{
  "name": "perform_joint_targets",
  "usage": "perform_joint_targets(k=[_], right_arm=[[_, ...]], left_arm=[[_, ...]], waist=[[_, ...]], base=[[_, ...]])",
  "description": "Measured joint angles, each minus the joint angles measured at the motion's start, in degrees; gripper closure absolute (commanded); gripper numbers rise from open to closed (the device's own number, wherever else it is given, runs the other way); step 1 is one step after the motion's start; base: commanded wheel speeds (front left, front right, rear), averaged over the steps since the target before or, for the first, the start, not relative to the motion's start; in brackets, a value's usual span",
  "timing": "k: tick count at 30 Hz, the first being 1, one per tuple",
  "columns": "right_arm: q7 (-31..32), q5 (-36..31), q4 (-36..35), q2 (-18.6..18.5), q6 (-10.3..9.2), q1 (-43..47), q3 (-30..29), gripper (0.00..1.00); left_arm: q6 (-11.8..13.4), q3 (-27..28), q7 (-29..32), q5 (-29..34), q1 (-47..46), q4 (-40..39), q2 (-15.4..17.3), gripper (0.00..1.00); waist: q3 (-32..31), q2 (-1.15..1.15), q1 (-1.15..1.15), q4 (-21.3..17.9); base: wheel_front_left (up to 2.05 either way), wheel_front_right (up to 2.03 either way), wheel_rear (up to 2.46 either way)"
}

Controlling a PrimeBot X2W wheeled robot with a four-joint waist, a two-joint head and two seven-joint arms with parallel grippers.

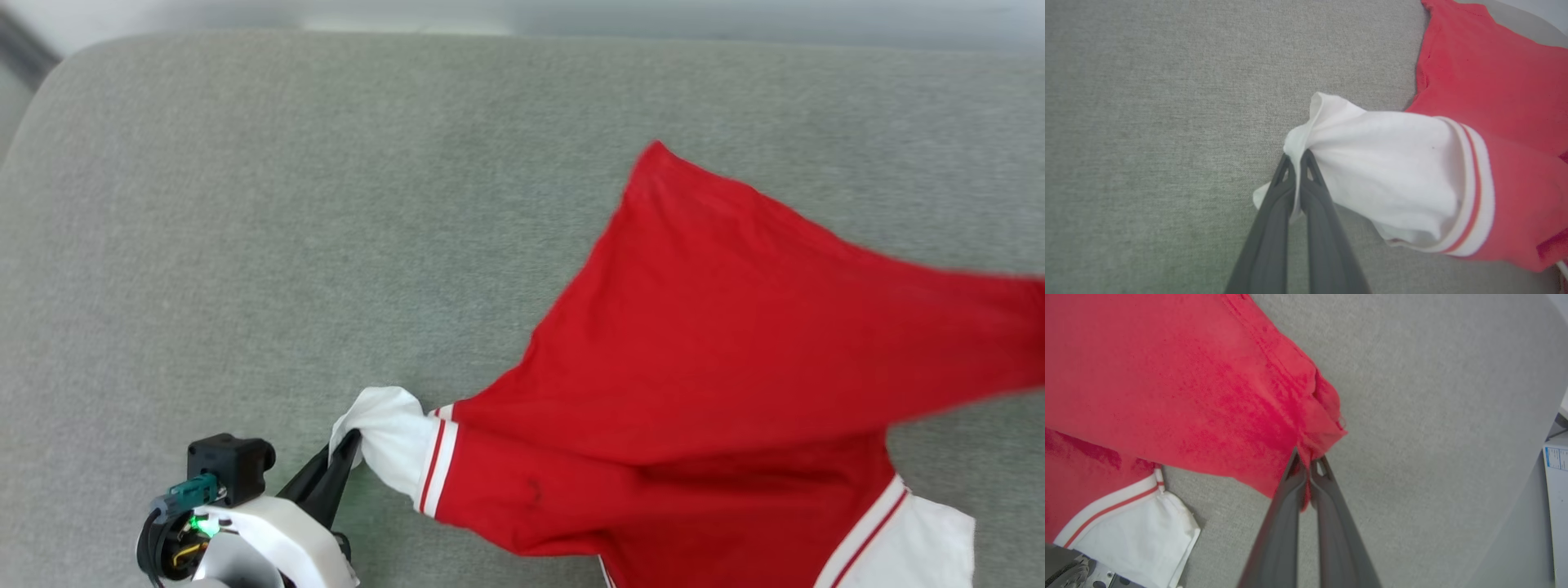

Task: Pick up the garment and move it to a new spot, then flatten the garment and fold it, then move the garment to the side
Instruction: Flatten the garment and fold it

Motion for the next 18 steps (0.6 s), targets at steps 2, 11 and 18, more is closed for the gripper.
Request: perform_joint_targets(k=[2, 11, 18], right_arm=[[-1.53, 1.14, -0.04, -1.21, 0.0, 6.0, -1.69, 1.0], [-6.22, 3.43, 1.71, 0.81, 0.0, 30.92, -6.51, 1.0], [-9.55, 1.49, 3.87, 7.01, -0.01, 36.08, -10.38, 0.52]], left_arm=[[0.2, 0.11, -0.01, -0.12, 0.84, -0.26, 0.44, 1.0], [0.85, 0.24, 0.01, -0.49, 1.82, -1.33, 1.55, 1.0], [0.98, 0.05, 0.32, -0.43, 1.77, -1.29, 1.65, 1.0]], waist=[[-0.97, 0.0, 0.0, -1.11], [-2.71, 0.0, 0.0, -3.16], [-1.97, 0.0, 0.0, -3.25]], base=[[0.0, 0.0, 0.0], [0.0, 0.0, 0.0], [0.0, 0.0, 0.0]])
